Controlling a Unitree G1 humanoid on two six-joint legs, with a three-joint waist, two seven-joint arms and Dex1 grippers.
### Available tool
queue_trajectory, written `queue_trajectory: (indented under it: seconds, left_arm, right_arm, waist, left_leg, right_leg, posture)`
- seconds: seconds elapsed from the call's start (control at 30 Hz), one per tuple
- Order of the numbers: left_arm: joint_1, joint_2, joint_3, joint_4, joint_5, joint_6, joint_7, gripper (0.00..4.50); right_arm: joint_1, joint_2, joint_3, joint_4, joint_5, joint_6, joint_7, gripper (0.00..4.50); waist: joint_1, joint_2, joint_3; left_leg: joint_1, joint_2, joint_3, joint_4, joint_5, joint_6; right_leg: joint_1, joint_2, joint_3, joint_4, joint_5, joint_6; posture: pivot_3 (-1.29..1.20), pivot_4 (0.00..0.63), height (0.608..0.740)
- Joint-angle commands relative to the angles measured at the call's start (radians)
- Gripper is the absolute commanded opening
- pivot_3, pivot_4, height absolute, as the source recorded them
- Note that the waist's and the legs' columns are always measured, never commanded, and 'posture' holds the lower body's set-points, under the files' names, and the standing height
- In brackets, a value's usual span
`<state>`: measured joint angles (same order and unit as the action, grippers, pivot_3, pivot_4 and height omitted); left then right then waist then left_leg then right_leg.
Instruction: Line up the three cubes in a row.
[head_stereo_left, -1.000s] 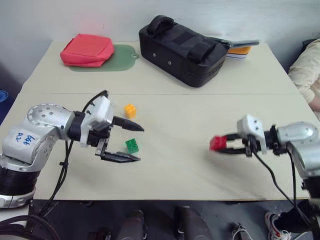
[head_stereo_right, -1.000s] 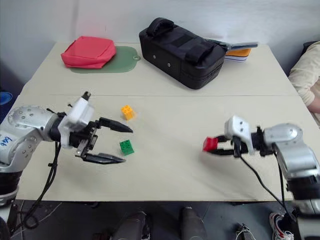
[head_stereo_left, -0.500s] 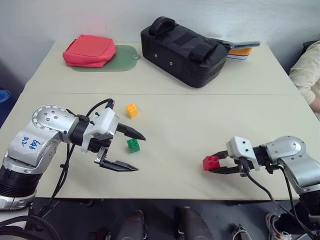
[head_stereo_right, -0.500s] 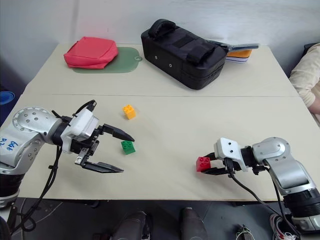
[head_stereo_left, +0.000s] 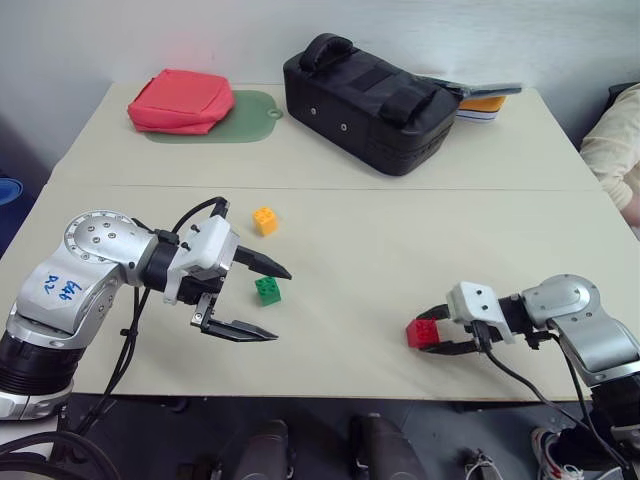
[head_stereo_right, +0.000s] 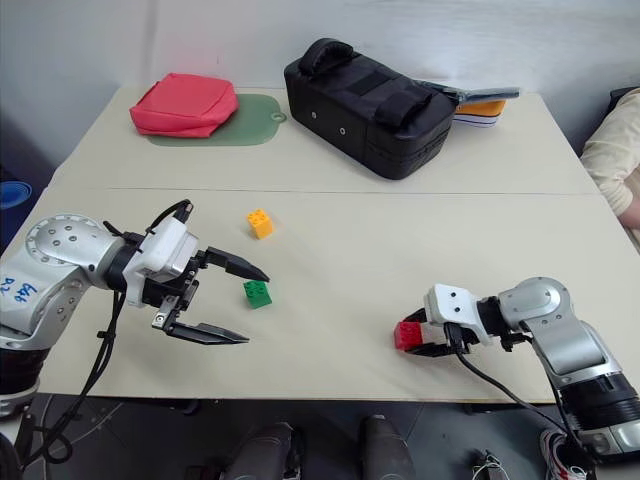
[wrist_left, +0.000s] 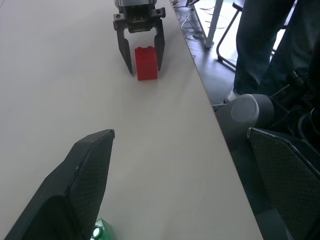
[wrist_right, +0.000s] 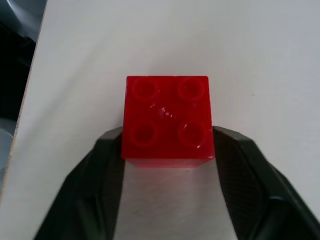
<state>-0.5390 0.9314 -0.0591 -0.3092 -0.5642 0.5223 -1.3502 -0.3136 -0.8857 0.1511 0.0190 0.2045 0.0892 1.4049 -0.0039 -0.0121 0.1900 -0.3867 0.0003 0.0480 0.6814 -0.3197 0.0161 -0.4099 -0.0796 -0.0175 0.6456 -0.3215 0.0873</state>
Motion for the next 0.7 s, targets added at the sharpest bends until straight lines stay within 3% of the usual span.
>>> queue_trajectory:
  seconds: [0.03, 0.1, 0.2, 0.4, 0.7]
  left_arm:
    - [-0.005, 0.002, 0.011, -0.018, 0.005, -0.017, 0.0, 4.5]
    - [-0.004, 0.001, 0.012, -0.016, 0.006, -0.016, 0.001, 4.5]
    - [0.0, -0.001, 0.02, -0.012, 0.003, -0.009, 0.009, 4.5]
    - [0.093, 0.022, 0.119, -0.01, -0.016, 0.024, 0.062, 4.5]
    - [0.545, 0.052, 0.579, 0.002, 0.027, 0.059, 0.204, 4.5]
  right_arm:
    - [-0.001, -0.004, -0.018, -0.027, 0.022, 0.004, 0.003, 3.74]
    - [0.003, -0.013, -0.034, -0.051, 0.041, 0.02, 0.005, 4.43]
    - [0.015, -0.037, -0.075, -0.094, 0.078, 0.053, 0.003, 4.48]
    - [0.08, -0.149, -0.297, -0.175, 0.28, 0.204, 0.046, 4.48]
    - [0.108, -0.229, -0.551, -0.09, 0.396, 0.356, 0.01, 4.48]
  waist:
    - [0.0, 0.0, 0.0]
    - [0.0, 0.0, 0.0]
    - [0.0, 0.0, 0.0]
    - [0.001, 0.0, 0.0]
    - [-0.009, 0.0, 0.0]
  left_leg:
    - [0.0, 0.0, 0.0, 0.0, 0.0, 0.0]
    - [0.0, 0.0, 0.0, 0.0, 0.0, 0.0]
    - [0.0, 0.0, 0.0, 0.0, 0.0, 0.0]
    - [0.0, 0.0, -0.001, 0.0, 0.0, 0.001]
    - [0.001, 0.002, -0.001, -0.002, -0.001, 0.0]
  right_leg:
    - [0.0, 0.0, 0.0, 0.0, 0.0, 0.0]
    - [0.0, 0.0, 0.0, 0.0, 0.0, 0.0]
    - [0.0, 0.0, 0.0, 0.0, 0.0, 0.0]
    - [0.0, 0.0, 0.0, 0.0, 0.0, 0.0]
    - [0.0, -0.001, 0.0, -0.001, 0.0, -0.001]
  posture:
    - [0.0, 0.15, 0.74]
    - [0.0, 0.15, 0.74]
    - [0.0, 0.15, 0.74]
    - [0.0, 0.15, 0.74]
    - [0.0, 0.15, 0.74]
